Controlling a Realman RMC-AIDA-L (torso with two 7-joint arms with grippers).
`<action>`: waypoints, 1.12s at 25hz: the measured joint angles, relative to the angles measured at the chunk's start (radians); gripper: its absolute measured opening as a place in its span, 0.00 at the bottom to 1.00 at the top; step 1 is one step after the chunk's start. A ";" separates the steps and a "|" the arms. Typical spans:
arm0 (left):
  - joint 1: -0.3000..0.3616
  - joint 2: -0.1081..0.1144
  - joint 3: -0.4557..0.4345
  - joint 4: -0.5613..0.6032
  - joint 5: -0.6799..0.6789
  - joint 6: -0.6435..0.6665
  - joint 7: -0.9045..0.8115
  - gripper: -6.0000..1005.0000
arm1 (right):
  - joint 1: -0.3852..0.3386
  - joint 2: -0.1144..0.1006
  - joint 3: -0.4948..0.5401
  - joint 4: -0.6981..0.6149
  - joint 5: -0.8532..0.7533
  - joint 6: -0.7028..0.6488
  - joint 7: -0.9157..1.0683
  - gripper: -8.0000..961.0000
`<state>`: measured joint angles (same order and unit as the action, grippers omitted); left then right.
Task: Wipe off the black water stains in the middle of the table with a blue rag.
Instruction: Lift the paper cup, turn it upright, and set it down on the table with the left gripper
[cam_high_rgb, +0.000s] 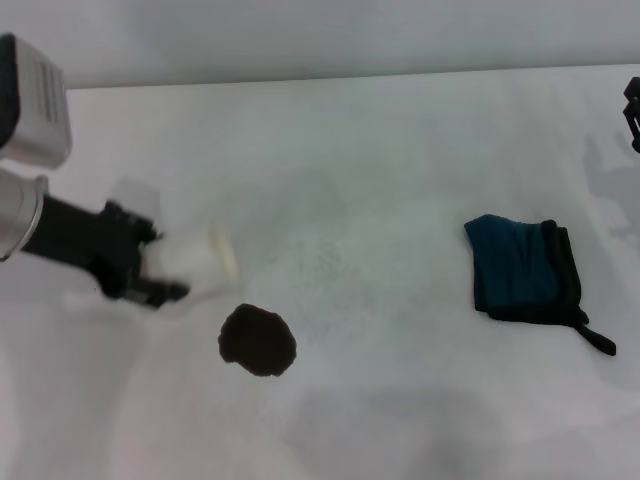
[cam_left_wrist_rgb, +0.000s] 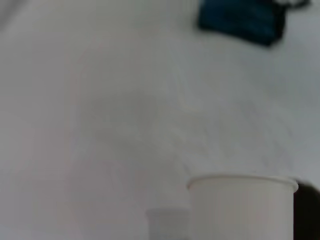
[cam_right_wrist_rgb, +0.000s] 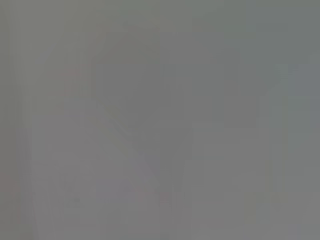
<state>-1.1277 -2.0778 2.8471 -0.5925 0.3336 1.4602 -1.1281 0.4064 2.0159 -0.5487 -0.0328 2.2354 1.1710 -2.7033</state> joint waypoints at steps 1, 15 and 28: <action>0.006 0.000 0.000 0.000 -0.051 -0.008 0.010 0.72 | 0.000 0.000 -0.002 -0.002 -0.001 -0.001 -0.001 0.44; 0.191 -0.001 0.000 0.264 -0.604 -0.292 0.162 0.61 | 0.002 -0.003 -0.004 -0.058 -0.009 -0.032 -0.010 0.44; 0.438 -0.001 -0.001 0.504 -0.881 -0.380 0.417 0.60 | -0.016 -0.005 -0.008 -0.109 -0.010 -0.060 -0.017 0.43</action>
<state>-0.6893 -2.0793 2.8459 -0.0886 -0.5475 1.0799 -0.7109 0.3902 2.0106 -0.5568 -0.1421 2.2252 1.1106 -2.7199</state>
